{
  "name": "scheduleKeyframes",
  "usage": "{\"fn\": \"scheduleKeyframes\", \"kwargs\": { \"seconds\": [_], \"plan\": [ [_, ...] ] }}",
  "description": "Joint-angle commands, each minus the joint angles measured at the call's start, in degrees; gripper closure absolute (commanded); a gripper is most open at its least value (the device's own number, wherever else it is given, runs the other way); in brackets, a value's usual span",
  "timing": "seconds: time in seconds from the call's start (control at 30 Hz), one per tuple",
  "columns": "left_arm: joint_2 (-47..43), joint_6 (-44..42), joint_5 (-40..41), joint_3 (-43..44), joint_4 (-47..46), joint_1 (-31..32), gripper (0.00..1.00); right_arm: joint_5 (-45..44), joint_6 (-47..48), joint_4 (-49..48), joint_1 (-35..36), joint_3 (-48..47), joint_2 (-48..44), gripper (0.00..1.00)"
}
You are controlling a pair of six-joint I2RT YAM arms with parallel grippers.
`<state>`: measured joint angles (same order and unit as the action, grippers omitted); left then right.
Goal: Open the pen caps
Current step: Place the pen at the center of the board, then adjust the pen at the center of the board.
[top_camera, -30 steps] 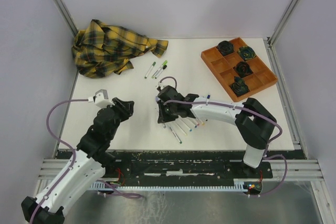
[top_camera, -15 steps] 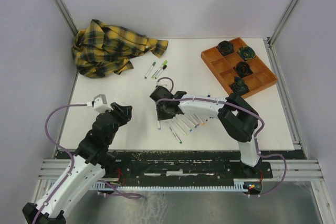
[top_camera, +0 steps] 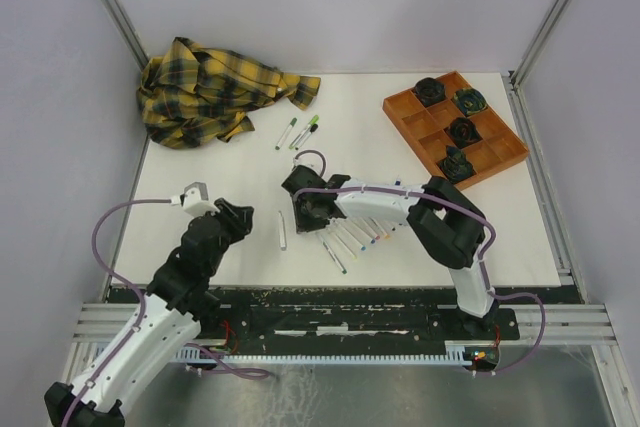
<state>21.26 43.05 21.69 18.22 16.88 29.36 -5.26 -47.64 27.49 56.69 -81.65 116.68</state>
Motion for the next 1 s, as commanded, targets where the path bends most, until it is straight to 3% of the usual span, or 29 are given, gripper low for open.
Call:
{"fn": "scheduleKeyframes", "kwargs": {
  "seconds": [0.0,0.07,0.13,0.33,0.43,0.67,0.97],
  "plan": [
    [7.35,0.9,-1.28,-0.63,-2.2,0.12,0.67,5.3,3.98,-4.68,0.11,-0.51,-5.69,0.66],
    [13.57,1.86,-1.89,0.35,-1.37,0.08,0.88,7.77,6.89,-5.67,-0.2,-0.24,-8.15,0.67],
    [19.6,1.95,-3.66,1.22,-1.66,0.14,0.97,9.67,11.35,-5.99,-0.68,-0.08,-10.96,0.68],
    [28.59,1.17,-9.9,0.86,-6.79,0.09,0.97,26.12,41.86,-3.28,-5.64,1.7,-23.14,0.73],
    [28.95,1.08,-12.64,-0.1,-9.42,0.09,0.97,34.57,51.04,0.97,-11.71,3.13,-29.55,0.71],
    [34.95,0.2,-15.83,1.06,-13.03,0.08,0.97,48.64,49.95,1.27,-25.56,6.83,-36.34,0.63],
    [43.24,-1.04,-13.98,3.59,-13.95,0.53,0.97,56.34,47.43,-1.09,-31.64,9.44,-40.28,0.59]
  ]
}}
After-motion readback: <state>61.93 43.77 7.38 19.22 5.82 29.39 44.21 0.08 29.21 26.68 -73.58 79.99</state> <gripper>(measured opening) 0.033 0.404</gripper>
